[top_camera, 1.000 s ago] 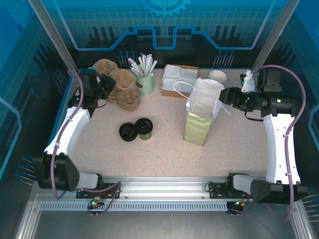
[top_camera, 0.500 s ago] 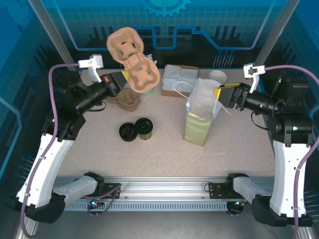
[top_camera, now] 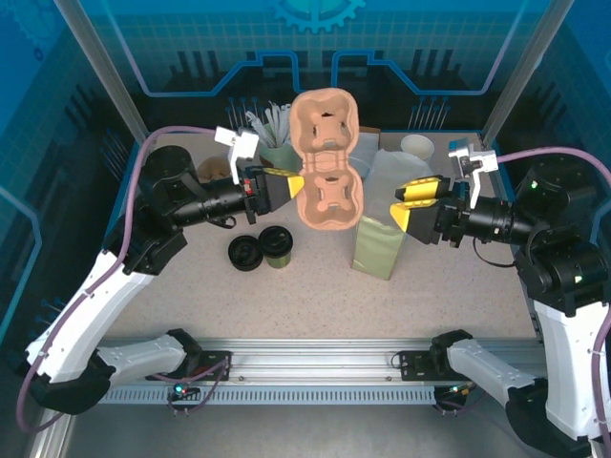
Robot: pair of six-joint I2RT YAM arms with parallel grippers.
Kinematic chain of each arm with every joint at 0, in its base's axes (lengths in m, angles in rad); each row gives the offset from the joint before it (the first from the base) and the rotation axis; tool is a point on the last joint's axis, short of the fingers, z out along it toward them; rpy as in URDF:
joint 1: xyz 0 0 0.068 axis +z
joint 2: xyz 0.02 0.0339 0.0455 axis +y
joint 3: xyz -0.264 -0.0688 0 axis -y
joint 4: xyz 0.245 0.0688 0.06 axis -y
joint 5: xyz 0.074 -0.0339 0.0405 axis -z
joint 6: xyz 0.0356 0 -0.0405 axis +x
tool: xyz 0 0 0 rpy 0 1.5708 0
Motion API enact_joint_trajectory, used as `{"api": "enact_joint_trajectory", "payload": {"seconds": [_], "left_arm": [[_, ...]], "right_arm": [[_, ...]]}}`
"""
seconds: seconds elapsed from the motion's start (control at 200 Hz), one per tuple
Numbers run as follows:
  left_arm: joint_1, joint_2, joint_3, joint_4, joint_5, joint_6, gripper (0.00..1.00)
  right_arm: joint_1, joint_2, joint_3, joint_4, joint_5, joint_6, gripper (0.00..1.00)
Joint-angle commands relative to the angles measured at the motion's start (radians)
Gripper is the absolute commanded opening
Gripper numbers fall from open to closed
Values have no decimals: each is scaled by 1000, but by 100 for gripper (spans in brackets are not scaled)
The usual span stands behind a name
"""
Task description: Pack the takeout coffee
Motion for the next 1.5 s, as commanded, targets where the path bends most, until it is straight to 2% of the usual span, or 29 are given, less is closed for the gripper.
{"api": "enact_joint_trajectory", "payload": {"seconds": [0.0,0.27,0.62,0.84,0.97,1.005,1.066,1.176,1.241,1.351,1.496], "left_arm": [[-21,14,-8,56,33,43,9],[-38,56,4,72,34,48,8],[-40,85,23,72,36,58,8],[-40,98,36,70,34,61,8],[-40,103,38,68,30,70,9],[-39,104,39,67,31,71,9],[-40,109,46,54,29,81,15],[-40,109,88,-34,4,154,46],[-40,107,123,-96,-20,223,59],[-39,111,193,-217,-71,366,63],[-40,142,294,-359,-115,562,62]], "right_arm": [[33,1,-23,17,19,-3,50],[80,33,-31,-4,66,-33,48],[92,83,-30,-28,101,-61,40],[109,96,-46,0,75,-53,22],[111,100,-44,-15,120,-58,0],[111,101,-44,-22,138,-57,0],[111,103,-39,-35,164,-57,0],[111,108,-27,-72,228,-57,0],[111,120,-12,-109,272,-56,0],[111,151,19,-178,319,-42,0],[118,187,39,-229,331,-8,0]]}}
